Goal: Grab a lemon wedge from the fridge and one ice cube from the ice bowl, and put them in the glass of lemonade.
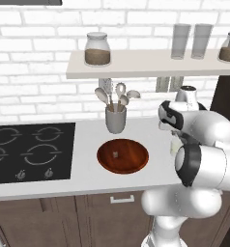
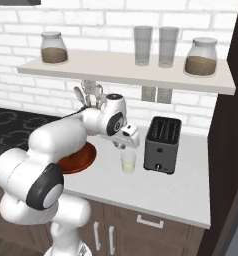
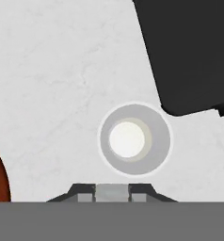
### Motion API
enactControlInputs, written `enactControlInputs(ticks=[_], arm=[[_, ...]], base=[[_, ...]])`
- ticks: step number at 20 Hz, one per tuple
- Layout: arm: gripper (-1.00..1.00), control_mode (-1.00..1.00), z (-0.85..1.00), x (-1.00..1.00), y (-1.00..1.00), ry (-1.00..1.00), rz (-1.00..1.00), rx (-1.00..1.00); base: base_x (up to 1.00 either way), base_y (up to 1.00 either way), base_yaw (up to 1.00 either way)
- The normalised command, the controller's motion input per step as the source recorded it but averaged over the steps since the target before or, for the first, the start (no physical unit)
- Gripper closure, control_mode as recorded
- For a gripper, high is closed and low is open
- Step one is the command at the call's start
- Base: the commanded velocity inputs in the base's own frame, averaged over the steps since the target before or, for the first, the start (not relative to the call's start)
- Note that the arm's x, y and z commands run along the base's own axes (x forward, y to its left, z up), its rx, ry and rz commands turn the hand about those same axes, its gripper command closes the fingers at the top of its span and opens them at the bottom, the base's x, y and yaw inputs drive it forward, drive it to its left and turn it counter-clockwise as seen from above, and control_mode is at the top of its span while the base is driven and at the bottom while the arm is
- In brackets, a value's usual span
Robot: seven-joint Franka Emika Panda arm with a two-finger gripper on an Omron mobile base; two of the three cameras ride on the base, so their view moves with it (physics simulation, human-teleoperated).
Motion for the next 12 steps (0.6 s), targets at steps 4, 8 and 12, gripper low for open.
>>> enactControlInputs(ticks=[4, 8, 12], arm=[[1.0, -1.0, -0.2, 0.12, -0.01, -0.01, -0.22, 0.0], [1.0, -1.0, -0.13, 0.11, -0.12, 0.0, -0.18, 0.0], [1.0, -1.0, -0.06, 0.09, -0.33, 0.0, -0.13, 0.0]], base=[[0.0, 0.0, 0.0], [0.0, 0.0, 0.0], [0.0, 0.0, 0.0]])
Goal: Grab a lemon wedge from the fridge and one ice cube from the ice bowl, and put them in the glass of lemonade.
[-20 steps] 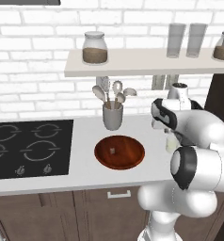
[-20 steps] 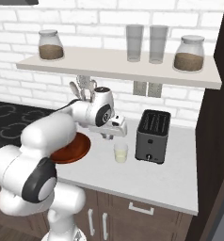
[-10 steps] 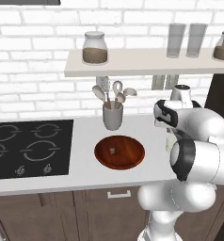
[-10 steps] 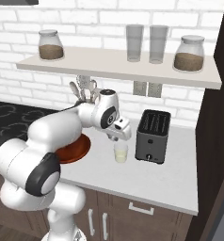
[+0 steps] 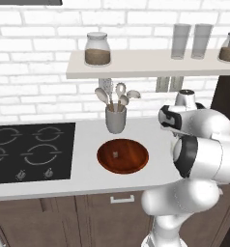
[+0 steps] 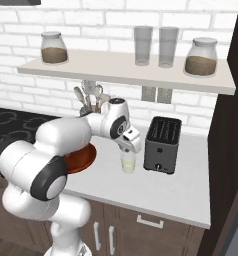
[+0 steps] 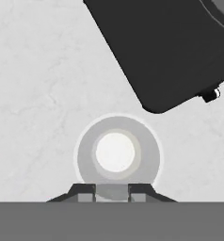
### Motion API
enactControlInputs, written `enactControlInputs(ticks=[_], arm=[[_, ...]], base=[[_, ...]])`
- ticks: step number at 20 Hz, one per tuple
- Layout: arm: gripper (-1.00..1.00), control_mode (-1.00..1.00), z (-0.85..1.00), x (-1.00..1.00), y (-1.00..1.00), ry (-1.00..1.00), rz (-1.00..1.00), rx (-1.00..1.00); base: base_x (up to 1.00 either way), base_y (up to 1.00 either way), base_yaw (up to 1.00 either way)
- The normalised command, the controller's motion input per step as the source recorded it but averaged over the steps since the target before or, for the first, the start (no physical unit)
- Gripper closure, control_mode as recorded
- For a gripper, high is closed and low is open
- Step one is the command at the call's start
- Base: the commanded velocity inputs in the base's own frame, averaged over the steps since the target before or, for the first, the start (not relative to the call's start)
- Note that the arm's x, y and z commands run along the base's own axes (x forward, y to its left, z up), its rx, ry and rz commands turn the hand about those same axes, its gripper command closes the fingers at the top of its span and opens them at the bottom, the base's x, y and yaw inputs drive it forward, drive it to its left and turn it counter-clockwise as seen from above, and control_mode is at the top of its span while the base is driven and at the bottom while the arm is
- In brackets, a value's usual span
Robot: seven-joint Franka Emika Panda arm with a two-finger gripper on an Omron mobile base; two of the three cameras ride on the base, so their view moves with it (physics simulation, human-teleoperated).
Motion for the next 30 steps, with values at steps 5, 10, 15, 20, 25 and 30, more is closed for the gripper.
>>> enactControlInputs(ticks=[5, 10, 15, 20, 25, 30], arm=[[1.0, -1.0, -0.14, 0.14, -0.17, 0.03, -0.06, 0.0], [1.0, -1.0, -0.12, 0.05, 0.0, 0.0, -0.01, 0.0], [1.0, -1.0, -0.28, 0.03, 0.0, 0.0, 0.0, 0.0], [1.0, -1.0, -0.13, 0.06, 0.0, 0.0, 0.0, 0.0], [1.0, -1.0, 0.0, 0.02, 0.0, 0.0, 0.0, 0.0], [1.0, -1.0, 0.0, 0.27, 0.0, 0.0, 0.0, 0.0]], base=[[0.0, 0.0, 0.0], [0.0, 0.0, 0.0], [0.0, 0.0, 0.0], [0.0, 0.0, 0.0], [0.0, 0.0, 0.0], [0.0, 0.0, 0.0]])
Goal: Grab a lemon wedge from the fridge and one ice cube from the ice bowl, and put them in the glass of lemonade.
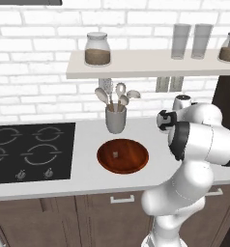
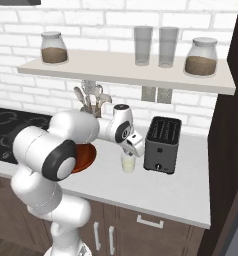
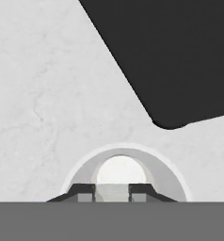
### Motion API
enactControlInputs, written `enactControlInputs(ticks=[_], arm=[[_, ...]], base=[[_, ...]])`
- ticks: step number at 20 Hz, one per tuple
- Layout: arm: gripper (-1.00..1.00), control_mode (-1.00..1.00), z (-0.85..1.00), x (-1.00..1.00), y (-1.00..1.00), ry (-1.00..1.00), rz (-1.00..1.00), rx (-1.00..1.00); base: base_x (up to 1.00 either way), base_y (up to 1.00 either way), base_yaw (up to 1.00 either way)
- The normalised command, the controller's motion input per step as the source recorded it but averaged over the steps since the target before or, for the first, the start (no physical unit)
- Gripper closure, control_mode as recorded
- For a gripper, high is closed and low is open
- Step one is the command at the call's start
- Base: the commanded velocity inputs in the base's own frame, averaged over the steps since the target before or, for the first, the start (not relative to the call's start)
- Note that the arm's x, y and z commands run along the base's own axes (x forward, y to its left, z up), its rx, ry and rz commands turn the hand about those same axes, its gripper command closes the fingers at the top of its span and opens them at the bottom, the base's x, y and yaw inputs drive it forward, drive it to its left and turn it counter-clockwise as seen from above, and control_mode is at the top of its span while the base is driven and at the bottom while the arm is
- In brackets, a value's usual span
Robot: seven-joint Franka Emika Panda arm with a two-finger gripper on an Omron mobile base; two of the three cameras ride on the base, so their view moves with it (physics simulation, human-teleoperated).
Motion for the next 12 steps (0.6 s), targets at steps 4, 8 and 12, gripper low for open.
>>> enactControlInputs(ticks=[4, 8, 12], arm=[[1.0, -1.0, 0.0, 0.13, -0.02, 0.0, 0.0, 0.0], [1.0, -1.0, 0.0, -0.01, -0.15, 0.0, 0.0, 0.0], [1.0, -1.0, 0.05, -0.1, -0.13, 0.0, 0.0, 0.0]], base=[[0.0, 0.0, 0.0], [0.0, 0.0, 0.0], [0.0, 0.0, 0.0]])
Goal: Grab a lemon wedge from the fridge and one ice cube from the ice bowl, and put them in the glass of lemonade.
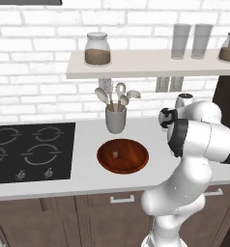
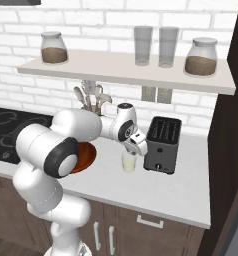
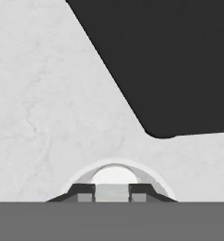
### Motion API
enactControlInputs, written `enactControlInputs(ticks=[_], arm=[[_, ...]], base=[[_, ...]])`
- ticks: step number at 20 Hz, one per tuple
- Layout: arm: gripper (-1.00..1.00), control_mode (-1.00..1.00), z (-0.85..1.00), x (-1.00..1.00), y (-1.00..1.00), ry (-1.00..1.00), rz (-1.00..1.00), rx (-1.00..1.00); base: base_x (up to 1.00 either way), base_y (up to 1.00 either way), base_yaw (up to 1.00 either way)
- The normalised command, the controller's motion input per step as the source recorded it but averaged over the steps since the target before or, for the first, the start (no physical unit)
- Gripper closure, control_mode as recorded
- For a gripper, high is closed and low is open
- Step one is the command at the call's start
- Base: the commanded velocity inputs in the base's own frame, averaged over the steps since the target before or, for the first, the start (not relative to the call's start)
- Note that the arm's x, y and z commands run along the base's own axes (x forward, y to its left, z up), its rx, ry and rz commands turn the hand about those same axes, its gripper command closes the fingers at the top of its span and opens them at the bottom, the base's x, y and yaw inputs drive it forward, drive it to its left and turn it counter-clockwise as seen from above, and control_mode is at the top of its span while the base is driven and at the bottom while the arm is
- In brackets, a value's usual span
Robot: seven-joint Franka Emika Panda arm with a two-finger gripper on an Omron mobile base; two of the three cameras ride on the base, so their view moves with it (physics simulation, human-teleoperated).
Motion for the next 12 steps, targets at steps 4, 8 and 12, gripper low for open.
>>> enactControlInputs(ticks=[4, 8, 12], arm=[[1.0, -1.0, 0.01, 0.0, 0.01, 0.0, 0.0, 0.0], [1.0, -1.0, 0.0, -0.04, 0.02, 0.0, 0.0, 0.0], [1.0, -1.0, 0.11, -0.21, 0.0, -0.02, 0.0, 0.02]], base=[[0.0, 0.0, 0.0], [0.0, 0.0, 0.0], [0.0, 0.0, 0.0]])
